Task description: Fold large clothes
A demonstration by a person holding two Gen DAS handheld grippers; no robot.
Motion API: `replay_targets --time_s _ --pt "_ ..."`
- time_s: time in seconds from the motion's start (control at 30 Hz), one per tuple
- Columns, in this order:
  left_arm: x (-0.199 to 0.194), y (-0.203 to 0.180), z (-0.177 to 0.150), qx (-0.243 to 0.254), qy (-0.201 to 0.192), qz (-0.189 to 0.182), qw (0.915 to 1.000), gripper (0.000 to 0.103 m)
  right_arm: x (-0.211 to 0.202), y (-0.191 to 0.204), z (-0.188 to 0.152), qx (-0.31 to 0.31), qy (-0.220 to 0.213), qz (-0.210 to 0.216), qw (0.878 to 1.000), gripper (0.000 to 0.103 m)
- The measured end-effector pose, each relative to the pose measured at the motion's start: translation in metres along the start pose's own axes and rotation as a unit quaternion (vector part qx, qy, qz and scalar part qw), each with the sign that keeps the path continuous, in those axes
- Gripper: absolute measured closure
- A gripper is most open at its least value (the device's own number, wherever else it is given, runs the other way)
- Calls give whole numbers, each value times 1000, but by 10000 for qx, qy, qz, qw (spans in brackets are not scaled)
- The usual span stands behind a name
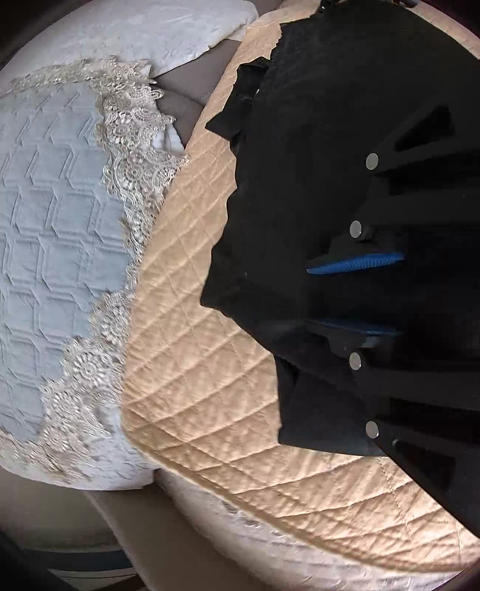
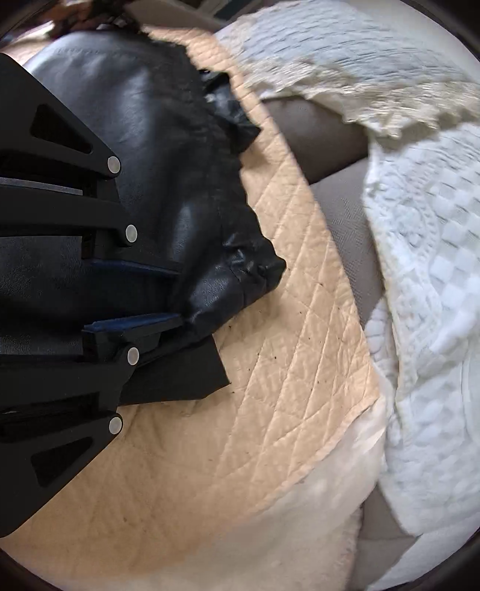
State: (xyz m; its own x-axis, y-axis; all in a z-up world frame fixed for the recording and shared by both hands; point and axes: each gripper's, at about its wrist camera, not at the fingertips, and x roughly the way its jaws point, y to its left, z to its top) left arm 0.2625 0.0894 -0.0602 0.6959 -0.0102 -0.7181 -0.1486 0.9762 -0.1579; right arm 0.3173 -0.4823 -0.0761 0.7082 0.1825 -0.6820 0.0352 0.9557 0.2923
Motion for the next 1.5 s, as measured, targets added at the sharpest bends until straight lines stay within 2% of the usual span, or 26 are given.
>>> replay_targets --time_s 0.1,0.17,0.27,0.33,0.37,0.5,0.57,0.6,0.7,0.77,0.83,0.9,0.97,1.03,1.07,1.27,1.5 --pt "0 11 -2 -235 -52 -142 9996 81 1 -1 -3 -29 -36 21 10000 84" --pt "3 10 -4 -183 1 -77 9998 81 2 -2 -2 2 -13 22 10000 84" --pt "2 4 -1 -85 25 39 10000 81 -9 8 1 -94 83 -231 9997 80" --pt "-3 -2 4 10 91 171 9998 81 -24 17 0 -65 65 -257 9996 63" --pt "-14 -4 4 89 90 295 9995 80 -41 21 -6 -45 13 -125 9999 55" --pt "-74 2 -16 151 -222 143 9995 75 -107 29 -50 -42 -267 202 9994 51" --pt "-103 9 -34 72 -357 59 9993 66 -131 26 -82 98 -269 393 9988 50" --pt "-117 12 -46 8 -364 23 9993 65 -138 25 -97 174 -213 466 9985 50" --pt "-145 19 -80 -85 -293 11 9995 65 -148 16 -145 494 33 521 9974 50" --pt "-154 21 -102 -199 -123 7 9997 63 -144 12 -165 669 227 452 9965 50" --pt "-155 20 -120 -262 83 -15 9996 63 -145 7 -174 849 185 506 9949 50" --pt "-154 21 -130 -441 238 -189 9986 62 -146 5 -172 1008 118 580 9931 46" --pt "-150 19 -133 -527 302 -287 9977 58 -142 1 -165 1311 125 754 9884 41" --pt "-148 18 -129 -556 269 -297 9977 54 -138 -1 -160 1491 110 869 9849 39" --pt "-146 18 -126 -642 254 -377 9969 48 -133 -3 -155 1618 117 921 9825 38" --pt "-113 30 -100 -1489 302 -688 9860 38 -111 -10 -131 2010 112 988 9745 36" --pt "-82 31 -76 -1847 191 -575 9809 32 -88 -23 -108 2412 7 848 9668 35"
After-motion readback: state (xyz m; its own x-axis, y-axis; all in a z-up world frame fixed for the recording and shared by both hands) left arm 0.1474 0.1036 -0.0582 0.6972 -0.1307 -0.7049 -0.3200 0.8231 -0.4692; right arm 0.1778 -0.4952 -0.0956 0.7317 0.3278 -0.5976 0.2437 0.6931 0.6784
